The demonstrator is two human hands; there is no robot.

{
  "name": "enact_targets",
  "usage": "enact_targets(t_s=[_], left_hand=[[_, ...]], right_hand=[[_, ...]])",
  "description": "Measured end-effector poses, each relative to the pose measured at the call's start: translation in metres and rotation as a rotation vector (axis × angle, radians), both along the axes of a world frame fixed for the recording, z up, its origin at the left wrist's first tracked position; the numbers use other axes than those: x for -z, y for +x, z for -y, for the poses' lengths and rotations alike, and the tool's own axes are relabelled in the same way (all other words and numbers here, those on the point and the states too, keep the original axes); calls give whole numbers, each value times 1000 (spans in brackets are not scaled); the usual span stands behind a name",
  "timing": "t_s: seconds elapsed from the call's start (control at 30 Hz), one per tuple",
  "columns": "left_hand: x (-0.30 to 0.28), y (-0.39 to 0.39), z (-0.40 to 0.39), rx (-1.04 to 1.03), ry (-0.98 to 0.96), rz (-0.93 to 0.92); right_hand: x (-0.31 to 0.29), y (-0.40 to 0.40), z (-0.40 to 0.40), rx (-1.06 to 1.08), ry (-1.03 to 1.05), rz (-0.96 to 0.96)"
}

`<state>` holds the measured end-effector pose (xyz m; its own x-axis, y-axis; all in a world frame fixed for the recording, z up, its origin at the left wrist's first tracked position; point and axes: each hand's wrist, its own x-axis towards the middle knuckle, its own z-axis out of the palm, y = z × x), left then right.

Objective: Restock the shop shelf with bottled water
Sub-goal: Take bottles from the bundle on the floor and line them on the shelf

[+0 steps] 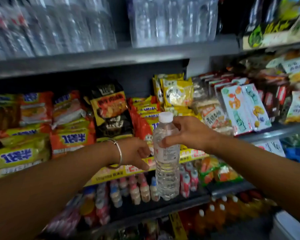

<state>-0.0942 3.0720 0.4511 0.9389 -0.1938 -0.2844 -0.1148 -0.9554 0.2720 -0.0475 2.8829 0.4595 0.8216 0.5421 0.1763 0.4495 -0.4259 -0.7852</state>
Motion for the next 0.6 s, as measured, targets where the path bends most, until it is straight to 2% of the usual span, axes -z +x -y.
enact_targets(t_s=[0.23, 0.33, 0.47, 0.6], left_hand=[[-153, -22, -39, -97, -209, 224], [-208, -26, -59, -118, -175, 338], [-263, -26, -82, -148, -185, 448], [-293, -15, -107, -183, -263, 544]], right_hand=[[-165, -8, -35, -67, 195, 90], [-222, -8, -53, -59, 256, 140], [-282, 1, -88, -62, 337, 208], [-325, 20, -121, -41, 385, 234]])
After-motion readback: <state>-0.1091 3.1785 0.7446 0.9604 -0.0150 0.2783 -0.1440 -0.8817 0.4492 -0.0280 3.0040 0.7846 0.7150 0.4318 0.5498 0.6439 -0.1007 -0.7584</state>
